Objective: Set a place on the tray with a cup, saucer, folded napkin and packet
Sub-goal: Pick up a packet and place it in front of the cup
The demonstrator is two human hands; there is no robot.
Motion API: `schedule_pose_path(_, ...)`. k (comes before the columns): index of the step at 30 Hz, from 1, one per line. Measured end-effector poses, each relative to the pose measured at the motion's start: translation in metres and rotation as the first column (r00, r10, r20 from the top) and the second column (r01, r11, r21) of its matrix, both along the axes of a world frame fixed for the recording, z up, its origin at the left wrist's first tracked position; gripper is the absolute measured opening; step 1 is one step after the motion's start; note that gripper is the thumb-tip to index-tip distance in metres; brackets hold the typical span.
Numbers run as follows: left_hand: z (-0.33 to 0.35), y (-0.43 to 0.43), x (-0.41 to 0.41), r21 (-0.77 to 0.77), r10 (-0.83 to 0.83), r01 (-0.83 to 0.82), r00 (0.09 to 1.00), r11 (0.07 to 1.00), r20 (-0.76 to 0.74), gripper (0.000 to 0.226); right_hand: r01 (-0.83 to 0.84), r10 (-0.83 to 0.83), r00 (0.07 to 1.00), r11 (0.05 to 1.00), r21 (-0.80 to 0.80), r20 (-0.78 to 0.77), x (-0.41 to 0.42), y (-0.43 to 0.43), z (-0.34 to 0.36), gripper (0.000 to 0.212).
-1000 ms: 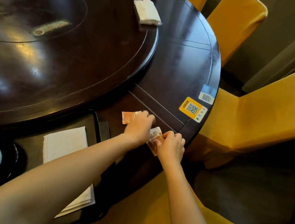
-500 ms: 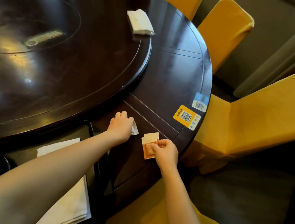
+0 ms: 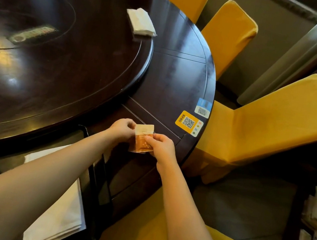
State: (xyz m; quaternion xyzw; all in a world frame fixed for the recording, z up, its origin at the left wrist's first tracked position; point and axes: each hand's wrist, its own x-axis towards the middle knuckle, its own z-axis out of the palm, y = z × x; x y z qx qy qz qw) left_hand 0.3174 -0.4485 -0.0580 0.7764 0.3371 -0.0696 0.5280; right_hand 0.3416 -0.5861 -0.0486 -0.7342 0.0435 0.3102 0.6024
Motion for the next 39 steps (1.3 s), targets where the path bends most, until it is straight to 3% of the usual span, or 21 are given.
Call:
schedule_pose_path(3,0.015,-0.007,-0.004,-0.371,0.098,-0.04,0.986,0.928,0.137,0.019,0.015,-0.011,0.998,0.999,-0.053,0.062,0.008,0.001,0.007,0.024)
schedule_pose_path(6,0.027,-0.01,-0.009,-0.517,0.164,-0.056,0.973,0.854,0.165,0.023,-0.008,0.012,0.998,0.999,-0.052,0.069,0.014,-0.002,0.016,0.02)
schedule_pose_path(8,0.035,-0.008,-0.011,-0.528,0.111,-0.002,0.979,0.849,0.174,0.033,-0.059,0.065,0.991,0.997,-0.052,0.118,0.015,-0.004,0.023,0.019)
schedule_pose_path(12,0.058,0.007,-0.021,-0.374,-0.087,0.17,0.97,0.912,0.228,0.028,-0.206,0.26,0.887,0.962,-0.177,0.382,0.012,0.002,0.039,0.021)
schedule_pose_path(15,0.08,0.022,-0.036,-0.212,-0.085,0.149,0.955,0.966,0.285,0.021,-0.241,0.269,0.843,0.963,-0.119,0.466,0.003,0.012,0.054,0.029)
schedule_pose_path(17,0.094,0.032,-0.055,-0.174,0.015,0.051,0.933,0.983,0.361,0.013,-0.232,0.217,0.875,0.973,-0.018,0.433,-0.011,0.023,0.063,0.034)
schedule_pose_path(19,0.103,0.041,-0.081,-0.202,0.146,-0.066,0.9,0.977,0.412,0.015,-0.299,0.269,0.88,0.954,0.017,0.392,-0.031,0.038,0.069,0.027)
schedule_pose_path(21,0.106,0.049,-0.114,-0.203,0.264,-0.191,0.862,0.96,0.434,0.016,-0.437,0.394,0.844,0.898,0.042,0.363,-0.056,0.055,0.07,0.018)
schedule_pose_path(25,0.095,0.071,-0.213,-0.08,0.379,-0.383,0.819,0.92,0.431,0.011,-0.631,0.58,0.743,0.773,0.062,0.333,-0.116,0.091,0.062,0.022)
schedule_pose_path(28,0.081,0.077,-0.299,0.176,0.282,-0.377,0.87,0.91,0.405,0.02,-0.732,0.68,0.631,0.681,-0.004,0.373,-0.171,0.113,0.046,0.028)
schedule_pose_path(32,0.057,0.074,-0.379,0.348,0.264,-0.36,0.919,0.866,0.294,0.042,-0.82,0.778,0.491,0.565,-0.094,0.391,-0.239,0.126,0.019,0.028)
schedule_pose_path(36,0.029,0.073,-0.42,0.482,0.231,-0.306,0.95,0.821,0.209,0.026,-0.82,0.829,0.375,0.506,-0.269,0.416,-0.281,0.127,0.001,0.016)
schedule_pose_path(39,0.012,0.074,-0.436,0.486,0.214,-0.277,0.96,0.829,0.181,0.019,-0.781,0.831,0.369,0.52,-0.346,0.416,-0.299,0.123,-0.004,0.016)
